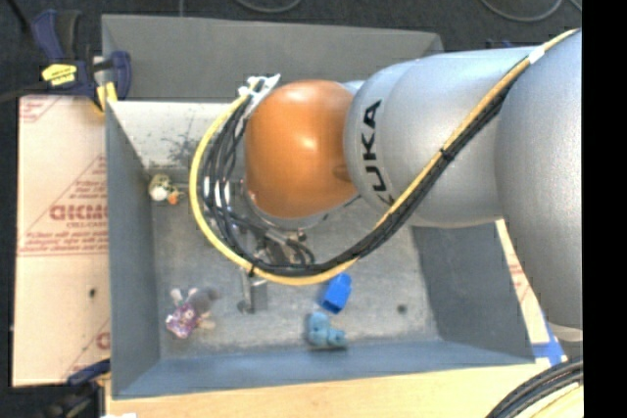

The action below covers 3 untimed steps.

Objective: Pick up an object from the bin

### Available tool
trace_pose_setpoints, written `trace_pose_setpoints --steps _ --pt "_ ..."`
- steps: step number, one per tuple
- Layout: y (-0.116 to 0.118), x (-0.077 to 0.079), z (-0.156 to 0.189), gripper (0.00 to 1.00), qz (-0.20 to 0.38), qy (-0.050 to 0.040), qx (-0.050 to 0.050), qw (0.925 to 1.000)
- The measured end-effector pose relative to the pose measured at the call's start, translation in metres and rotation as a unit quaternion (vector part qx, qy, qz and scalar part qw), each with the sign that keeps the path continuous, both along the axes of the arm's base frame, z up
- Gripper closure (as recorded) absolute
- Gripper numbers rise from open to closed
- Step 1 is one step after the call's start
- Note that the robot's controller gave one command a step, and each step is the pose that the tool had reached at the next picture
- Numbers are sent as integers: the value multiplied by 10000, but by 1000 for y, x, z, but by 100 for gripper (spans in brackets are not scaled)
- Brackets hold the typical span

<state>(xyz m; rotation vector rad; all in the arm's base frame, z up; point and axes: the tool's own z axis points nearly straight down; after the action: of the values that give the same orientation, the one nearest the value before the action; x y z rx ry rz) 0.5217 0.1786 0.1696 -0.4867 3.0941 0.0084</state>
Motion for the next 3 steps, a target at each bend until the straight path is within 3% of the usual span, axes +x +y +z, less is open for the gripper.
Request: trace_pose_setpoints --steps 1,2,3 --pt "12 -11 -17 0 566 -48 -13 9984" --pt "23 -24 -44 0 1582 -12 -13 9874" --pt "48 -22 -84 0 1373 -62 -14 9905"
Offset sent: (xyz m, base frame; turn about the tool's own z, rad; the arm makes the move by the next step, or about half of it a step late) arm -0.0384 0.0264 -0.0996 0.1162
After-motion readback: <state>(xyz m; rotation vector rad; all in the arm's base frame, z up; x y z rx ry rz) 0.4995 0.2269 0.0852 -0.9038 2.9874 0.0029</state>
